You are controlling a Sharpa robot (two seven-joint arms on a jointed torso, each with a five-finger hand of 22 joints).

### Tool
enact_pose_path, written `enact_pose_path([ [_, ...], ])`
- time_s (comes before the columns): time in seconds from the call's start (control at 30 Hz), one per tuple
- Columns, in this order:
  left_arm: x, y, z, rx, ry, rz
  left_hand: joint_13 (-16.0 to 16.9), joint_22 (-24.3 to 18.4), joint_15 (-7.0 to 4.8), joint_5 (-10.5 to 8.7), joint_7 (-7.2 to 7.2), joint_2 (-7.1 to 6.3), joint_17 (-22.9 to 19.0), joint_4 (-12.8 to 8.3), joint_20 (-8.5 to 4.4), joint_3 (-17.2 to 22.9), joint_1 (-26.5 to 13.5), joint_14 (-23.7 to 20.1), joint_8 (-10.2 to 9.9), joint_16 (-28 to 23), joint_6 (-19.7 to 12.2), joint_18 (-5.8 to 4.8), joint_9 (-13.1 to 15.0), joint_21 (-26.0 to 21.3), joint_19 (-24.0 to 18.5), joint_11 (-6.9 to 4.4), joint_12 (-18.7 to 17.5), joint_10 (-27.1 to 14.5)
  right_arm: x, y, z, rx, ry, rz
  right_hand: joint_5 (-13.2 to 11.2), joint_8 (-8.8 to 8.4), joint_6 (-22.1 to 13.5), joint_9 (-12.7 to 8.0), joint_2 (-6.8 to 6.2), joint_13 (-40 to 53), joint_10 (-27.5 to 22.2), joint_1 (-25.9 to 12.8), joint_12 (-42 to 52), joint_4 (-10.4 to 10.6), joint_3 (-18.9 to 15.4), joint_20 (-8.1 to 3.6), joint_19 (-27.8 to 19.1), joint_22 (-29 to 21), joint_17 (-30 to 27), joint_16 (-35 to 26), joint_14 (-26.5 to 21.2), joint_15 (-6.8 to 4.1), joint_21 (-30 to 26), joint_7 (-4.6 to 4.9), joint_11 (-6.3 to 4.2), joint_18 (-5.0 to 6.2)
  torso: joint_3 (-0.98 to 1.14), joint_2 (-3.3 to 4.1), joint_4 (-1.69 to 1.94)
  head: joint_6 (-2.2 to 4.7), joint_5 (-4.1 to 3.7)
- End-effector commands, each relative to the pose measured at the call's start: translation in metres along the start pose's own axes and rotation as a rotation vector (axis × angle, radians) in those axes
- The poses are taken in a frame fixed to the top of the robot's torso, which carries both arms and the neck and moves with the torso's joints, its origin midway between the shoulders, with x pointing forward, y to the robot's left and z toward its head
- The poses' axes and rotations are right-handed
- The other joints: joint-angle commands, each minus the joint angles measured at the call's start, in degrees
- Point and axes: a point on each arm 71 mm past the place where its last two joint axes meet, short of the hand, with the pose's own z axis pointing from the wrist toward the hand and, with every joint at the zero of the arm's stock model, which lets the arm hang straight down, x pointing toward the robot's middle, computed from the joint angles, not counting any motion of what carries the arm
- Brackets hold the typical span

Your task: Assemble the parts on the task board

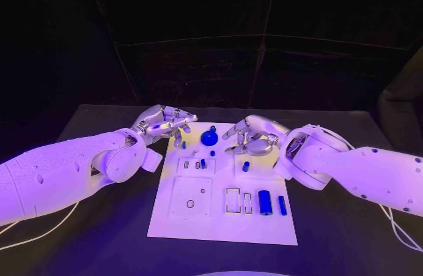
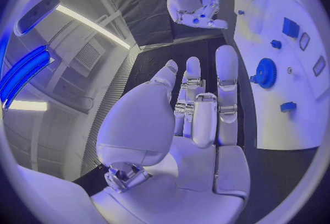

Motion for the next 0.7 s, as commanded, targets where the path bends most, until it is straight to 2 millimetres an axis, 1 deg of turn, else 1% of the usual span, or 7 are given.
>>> enact_pose_path([
  [0.03, 0.007, 0.012, -0.004, -0.229, 0.138, 0.243, 4.89, 9.46, -0.38, -0.18, -0.32, 1.72, 10.57, 1.42, -0.23, -0.93, -1.96, 5.16, 1.37, 3.71, 0.49, -1.3, 1.14, 7.12, 1.92, -0.27, 5.58, -0.68, -0.017, -0.008, -0.008, 0.027, -0.001, 0.202, 0.41, 0.41, 0.42, 0.04, 0.25, 0.01, -0.25, 0.62, -0.09, -0.29, 0.0, 0.14, -0.35, 0.0, 0.1, -0.15, 1.89, 0.14, -0.27, 0.13, 0.03, 0.12, 0.09, -0.45, -0.27, -0.29, 0.32],
  [0.1, 0.005, 0.013, -0.005, -0.312, 0.155, 0.358, 20.44, 14.21, -0.77, -0.23, -0.88, 2.6, 12.63, 1.65, -0.53, -1.59, -2.14, 5.48, 3.26, 5.46, 0.6, -1.8, 2.66, 10.82, 2.62, -0.79, 21.28, 0.38, -0.031, -0.017, -0.015, 0.055, -0.033, 0.215, 0.49, 0.46, 0.45, 0.05, 0.38, 0.14, -0.14, 0.64, 0.06, -0.26, 0.01, 0.14, -0.33, 0.05, 0.17, -0.12, 1.91, 0.14, -0.26, 0.13, 0.03, 0.12, 0.18, -0.6, -0.33, -0.47, 0.41],
  [0.17, 0.004, 0.013, -0.006, -0.406, 0.176, 0.472, 35.3, 19.16, -1.31, -0.05, -1.89, 3.36, 14.41, 2.66, -0.36, -3.84, -3.25, 5.8, 7.26, 6.91, -0.93, -2.63, 6.43, 14.82, 2.59, -1.12, 36.1, -1.76, -0.042, -0.026, -0.021, 0.08, -0.062, 0.221, 0.61, 0.54, 0.51, 0.06, 0.52, 0.22, -0.04, 0.62, 0.19, -0.19, 0.0, 0.13, -0.31, 0.09, 0.21, -0.1, 1.93, 0.13, -0.24, 0.13, 0.03, 0.11, 0.16, -0.55, -0.21, -0.51, 0.28],
  [0.2, 0.003, 0.012, -0.006, -0.445, 0.189, 0.524, 37.56, 20.46, -1.03, -0.44, -1.52, 3.84, 14.89, 3.96, -0.74, -4.75, -4.93, 5.92, 8.29, 7.29, -0.98, -2.52, 7.32, 15.71, 2.77, -1.05, 38.28, -1.83, -0.05, -0.033, -0.026, 0.099, -0.082, 0.228, 0.72, 0.58, 0.53, 0.06, 0.56, 0.21, -0.02, 0.62, 0.21, -0.17, -0.01, 0.12, -0.31, 0.1, 0.22, -0.1, 1.94, 0.12, -0.24, 0.13, 0.02, 0.11, 0.19, -0.63, -0.28, -0.69, 0.36],
  [0.27, 0.003, 0.009, -0.006, -0.511, 0.214, 0.636, 41.04, 22.34, -1.26, -3.18, -1.72, 4.88, 15.46, 6.33, -0.82, -6.68, -7.24, 6.06, 10.79, 7.73, -1.99, -2.7, 9.82, 17.13, 2.94, -1.65, 41.78, -2.2, -0.06, -0.042, -0.032, 0.124, -0.107, 0.24, 1.23, 0.69, 0.54, 0.07, 0.63, 0.15, -0.02, 0.75, 0.24, -0.23, -0.02, 0.1, -0.32, 0.06, 0.2, -0.14, 1.96, 0.1, -0.28, 0.11, -0.01, 0.11, 0.16, -0.63, -0.33, -0.84, 0.58],
  [0.43, 0.006, 0.001, -0.002, -0.606, 0.226, 0.872, 39.87, 14.75, -1.45, -3.41, -2.03, 7.13, 12.23, 7.31, -0.97, -7.5, -6.34, 5.17, 14.1, 5.19, -4.26, -1.35, 13.4, 12.49, -0.12, -1.5, 40.92, -4.9, -0.077, -0.056, -0.039, 0.158, -0.152, 0.248, 1.42, 0.74, 0.53, 0.06, 0.63, 0.06, -0.07, 0.84, 0.19, -0.29, -0.03, 0.09, -0.34, -0.01, 0.12, -0.2, 1.96, 0.09, -0.31, 0.1, -0.02, 0.12, 0.23, -0.65, -0.36, -0.89, 0.46],
  [0.7, 0.014, -0.017, 0.014, -0.672, 0.188, 1.032, 40.94, 20.61, -1.74, -3.38, -2.18, 8.63, 14.92, 9.42, -1.45, -10.33, -6.32, 5.93, 19.29, 7.32, -8.57, -2.49, 19.32, 15.39, 5.2, -1.7, 42.24, -5.72, -0.097, -0.072, -0.041, 0.189, -0.213, 0.236, 1.72, 0.81, 0.5, 0.05, 0.65, -0.07, -0.14, 1.05, 0.14, -0.43, -0.01, 0.08, -0.37, -0.11, 0.06, -0.27, 1.95, 0.07, -0.38, 0.1, -0.04, 0.14, 0.3, -0.82, -0.54, -1.08, 0.55],
])
